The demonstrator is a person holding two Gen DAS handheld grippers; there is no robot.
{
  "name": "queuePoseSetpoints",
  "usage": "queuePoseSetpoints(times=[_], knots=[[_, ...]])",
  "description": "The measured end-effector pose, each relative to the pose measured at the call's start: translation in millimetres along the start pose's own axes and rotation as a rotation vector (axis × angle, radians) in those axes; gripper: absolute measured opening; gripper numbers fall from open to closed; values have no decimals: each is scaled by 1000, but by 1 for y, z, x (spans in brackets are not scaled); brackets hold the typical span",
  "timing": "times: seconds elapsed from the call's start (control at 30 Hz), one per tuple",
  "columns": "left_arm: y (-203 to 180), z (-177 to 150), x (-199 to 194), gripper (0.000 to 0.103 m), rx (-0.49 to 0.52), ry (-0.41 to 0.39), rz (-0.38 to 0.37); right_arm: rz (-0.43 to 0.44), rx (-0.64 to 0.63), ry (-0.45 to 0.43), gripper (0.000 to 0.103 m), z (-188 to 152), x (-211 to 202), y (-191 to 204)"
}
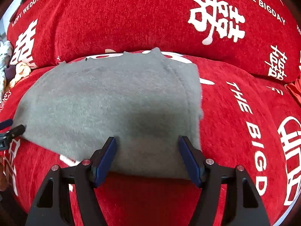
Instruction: Fold small clothes
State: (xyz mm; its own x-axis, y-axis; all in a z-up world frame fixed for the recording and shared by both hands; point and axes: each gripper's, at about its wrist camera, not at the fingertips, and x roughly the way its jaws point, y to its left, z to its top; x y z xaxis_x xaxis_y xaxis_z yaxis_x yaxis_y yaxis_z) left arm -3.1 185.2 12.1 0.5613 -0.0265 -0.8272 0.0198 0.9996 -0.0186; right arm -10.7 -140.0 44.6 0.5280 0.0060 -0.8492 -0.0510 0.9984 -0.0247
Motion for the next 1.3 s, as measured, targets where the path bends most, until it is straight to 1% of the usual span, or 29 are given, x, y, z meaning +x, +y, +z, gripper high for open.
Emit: queuePoseSetpoints(times=[0.1,0.2,0.23,0.3,0.37,0.4,0.47,0.67,0.7,0.73,0.8,0.83,0.87,0.93,0.97,1.0,1.03,1.07,1.1,1.2,1.23,1.3], knots=[[28,-6,-10,102,-92,-14,-38,1,28,-2,73,2,-13,-7],[60,-6,-1,102,-203,22,-81,-9,57,-24,73,7,-25,-9],[68,-5,6,102,-238,42,-114,-5,61,-26,73,8,-26,-9],[75,-5,17,102,-274,73,-204,10,63,-28,73,12,-27,-4],[72,-2,20,102,-267,49,-226,27,55,-28,73,14,-28,4],[69,1,23,102,-257,50,-256,32,50,-27,73,14,-28,8],[64,9,29,102,-245,40,-272,39,30,-25,73,15,-27,18],[50,33,47,101,-213,0,-407,54,-16,-6,73,21,-22,41],[46,34,45,85,-201,-11,-410,56,-23,-2,73,24,-20,45],[42,34,44,63,-182,-18,-402,57,-28,1,73,26,-19,48],[39,31,42,55,-170,-35,-380,65,-42,10,73,37,-17,57],[42,30,42,46,-184,-46,-382,69,-49,12,73,43,-16,63],[47,29,42,46,-203,-48,-392,82,-57,16,73,54,-13,71],[56,29,42,46,-243,-50,-434,106,-72,29,73,73,-7,88],[59,28,43,44,-256,-50,-447,123,-86,40,73,86,-3,102],[60,28,44,39,-263,-51,-451,146,-111,52,74,98,2,119],[62,28,46,38,-272,-49,-459,184,-151,71,77,111,9,141],[62,28,46,35,-276,-49,-460,218,-184,87,78,122,17,161],[62,28,47,28,-277,-52,-453,245,-216,109,78,132,26,182],[62,27,47,27,-274,-63,-458,282,-303,206,78,157,62,240],[62,27,47,22,-275,-65,-460,279,-323,249,78,165,79,260],[62,27,47,22,-276,-65,-456,263,-316,318,78,174,103,282]])
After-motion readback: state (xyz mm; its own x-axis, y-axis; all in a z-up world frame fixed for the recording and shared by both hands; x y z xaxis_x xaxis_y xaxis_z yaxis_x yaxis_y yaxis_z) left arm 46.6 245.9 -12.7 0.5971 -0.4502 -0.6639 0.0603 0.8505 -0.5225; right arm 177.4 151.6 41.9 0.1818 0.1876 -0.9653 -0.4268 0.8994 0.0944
